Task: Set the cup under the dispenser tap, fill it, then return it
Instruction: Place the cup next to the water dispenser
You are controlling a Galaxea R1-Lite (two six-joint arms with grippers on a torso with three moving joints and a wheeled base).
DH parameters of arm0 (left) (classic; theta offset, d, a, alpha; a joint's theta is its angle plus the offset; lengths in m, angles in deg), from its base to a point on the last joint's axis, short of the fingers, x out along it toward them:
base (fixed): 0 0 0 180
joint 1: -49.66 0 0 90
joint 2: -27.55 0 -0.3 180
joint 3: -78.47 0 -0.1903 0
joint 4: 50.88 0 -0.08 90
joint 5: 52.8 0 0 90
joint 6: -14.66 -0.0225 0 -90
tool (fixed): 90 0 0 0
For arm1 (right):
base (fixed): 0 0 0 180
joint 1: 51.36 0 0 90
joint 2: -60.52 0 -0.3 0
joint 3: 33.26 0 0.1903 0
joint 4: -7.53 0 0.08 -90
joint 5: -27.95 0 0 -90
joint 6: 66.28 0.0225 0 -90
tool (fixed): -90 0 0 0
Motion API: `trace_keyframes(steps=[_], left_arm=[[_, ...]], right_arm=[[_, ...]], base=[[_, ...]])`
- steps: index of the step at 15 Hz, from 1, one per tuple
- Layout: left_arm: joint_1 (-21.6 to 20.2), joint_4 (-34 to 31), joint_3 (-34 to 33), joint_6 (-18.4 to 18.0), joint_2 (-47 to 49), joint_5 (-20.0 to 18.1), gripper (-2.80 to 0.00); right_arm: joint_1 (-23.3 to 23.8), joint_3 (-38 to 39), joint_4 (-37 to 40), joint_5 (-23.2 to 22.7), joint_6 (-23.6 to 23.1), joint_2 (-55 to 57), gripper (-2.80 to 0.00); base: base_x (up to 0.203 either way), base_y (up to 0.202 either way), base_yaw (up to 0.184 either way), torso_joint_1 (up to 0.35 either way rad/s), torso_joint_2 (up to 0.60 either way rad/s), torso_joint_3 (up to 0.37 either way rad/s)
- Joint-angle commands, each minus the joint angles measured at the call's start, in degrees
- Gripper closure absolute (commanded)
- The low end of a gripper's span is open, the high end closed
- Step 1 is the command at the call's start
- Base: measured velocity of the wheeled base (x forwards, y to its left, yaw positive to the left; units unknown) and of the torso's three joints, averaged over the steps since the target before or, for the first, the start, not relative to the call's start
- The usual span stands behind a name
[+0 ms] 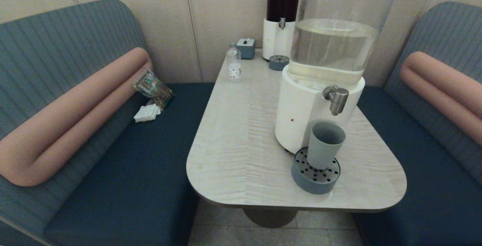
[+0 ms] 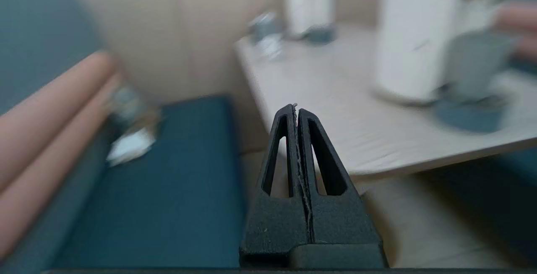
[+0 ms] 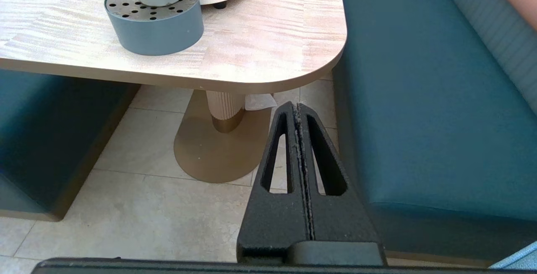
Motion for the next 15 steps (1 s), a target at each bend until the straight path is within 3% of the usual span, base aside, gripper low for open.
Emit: trace_keyframes(steps=[1,7,15], left_arm=[[0.01,-4.22,-0.40,-2.04,0.07,3.70,0.00],[0.01,-18.90,-0.33,-4.68,0.07,11.31,0.00],[0.01,-18.37,-0.40,-4.17,0.07,11.27,0.00]], right_arm=[[-0.08,-0.01,0.02,0.00,-0.01,0.02,0.00],[-0.08,-0.01,0.02,0.00,-0.01,0.02,0.00],[-0.01,-0.01,0.02,0.00,-0.01,0.02,0.00]], base=[[0.000,0.000,0.000,0.000,0.00,0.000],[0.000,0.000,0.000,0.000,0.00,0.000],[0.000,0.000,0.000,0.000,0.00,0.000]])
